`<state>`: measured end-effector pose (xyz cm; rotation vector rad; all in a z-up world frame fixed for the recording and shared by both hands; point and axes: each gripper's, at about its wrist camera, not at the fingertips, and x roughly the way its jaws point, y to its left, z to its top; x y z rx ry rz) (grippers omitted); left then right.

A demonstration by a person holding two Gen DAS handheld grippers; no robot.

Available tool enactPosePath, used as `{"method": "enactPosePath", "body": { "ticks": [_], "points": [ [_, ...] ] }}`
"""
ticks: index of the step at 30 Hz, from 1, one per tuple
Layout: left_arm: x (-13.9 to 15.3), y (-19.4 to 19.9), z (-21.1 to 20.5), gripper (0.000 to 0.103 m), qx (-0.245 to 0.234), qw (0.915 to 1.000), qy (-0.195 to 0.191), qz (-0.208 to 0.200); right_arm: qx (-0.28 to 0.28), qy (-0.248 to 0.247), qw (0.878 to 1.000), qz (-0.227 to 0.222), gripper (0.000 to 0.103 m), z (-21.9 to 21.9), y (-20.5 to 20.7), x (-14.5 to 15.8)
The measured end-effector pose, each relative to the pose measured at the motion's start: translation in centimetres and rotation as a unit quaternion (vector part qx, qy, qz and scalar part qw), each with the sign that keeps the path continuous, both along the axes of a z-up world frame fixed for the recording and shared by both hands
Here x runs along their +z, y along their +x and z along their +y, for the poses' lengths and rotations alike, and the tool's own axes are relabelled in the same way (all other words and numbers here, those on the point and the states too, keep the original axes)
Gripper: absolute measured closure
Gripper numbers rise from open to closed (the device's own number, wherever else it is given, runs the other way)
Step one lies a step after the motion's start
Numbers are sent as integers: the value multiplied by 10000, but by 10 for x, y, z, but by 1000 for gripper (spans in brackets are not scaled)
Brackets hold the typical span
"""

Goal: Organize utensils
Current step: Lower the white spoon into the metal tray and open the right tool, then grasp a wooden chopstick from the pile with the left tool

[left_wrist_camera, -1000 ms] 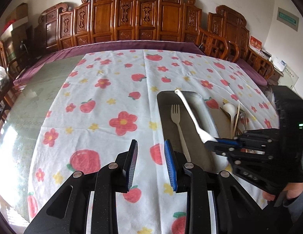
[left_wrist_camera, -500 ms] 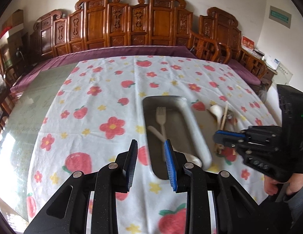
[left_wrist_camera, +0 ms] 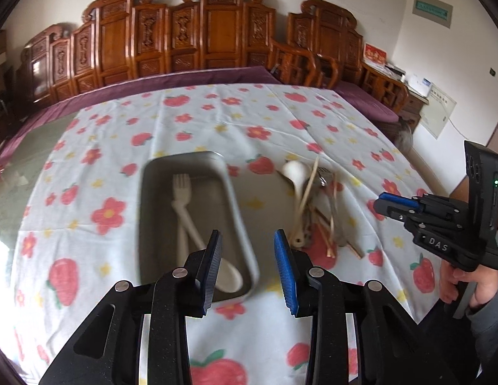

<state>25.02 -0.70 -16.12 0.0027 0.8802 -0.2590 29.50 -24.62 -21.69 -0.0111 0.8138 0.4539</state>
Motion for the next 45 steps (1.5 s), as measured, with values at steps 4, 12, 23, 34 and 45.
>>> {"method": "enactPosePath", "body": {
  "ticks": [4, 12, 23, 34, 45],
  "points": [
    [-15, 14, -25, 71, -159, 9997, 60, 148, -73, 37, 10000, 40, 82, -11, 4, -20],
    [-43, 49, -67, 71, -468, 9975, 204, 486, -57, 113, 9998, 136, 81, -19, 10, -39],
    [-85, 96, -104, 86, -722, 9905, 506, 1057, -115, 236, 9996, 145, 81, -25, 18, -42],
    [-106, 113, -110, 91, -709, 9879, 546, 1266, -103, 211, 9996, 166, 81, -23, 18, -44],
    [-81, 88, -112, 99, -827, 9919, 375, 889, -73, 172, 9997, 169, 81, -20, 19, -46]
  ]
}}
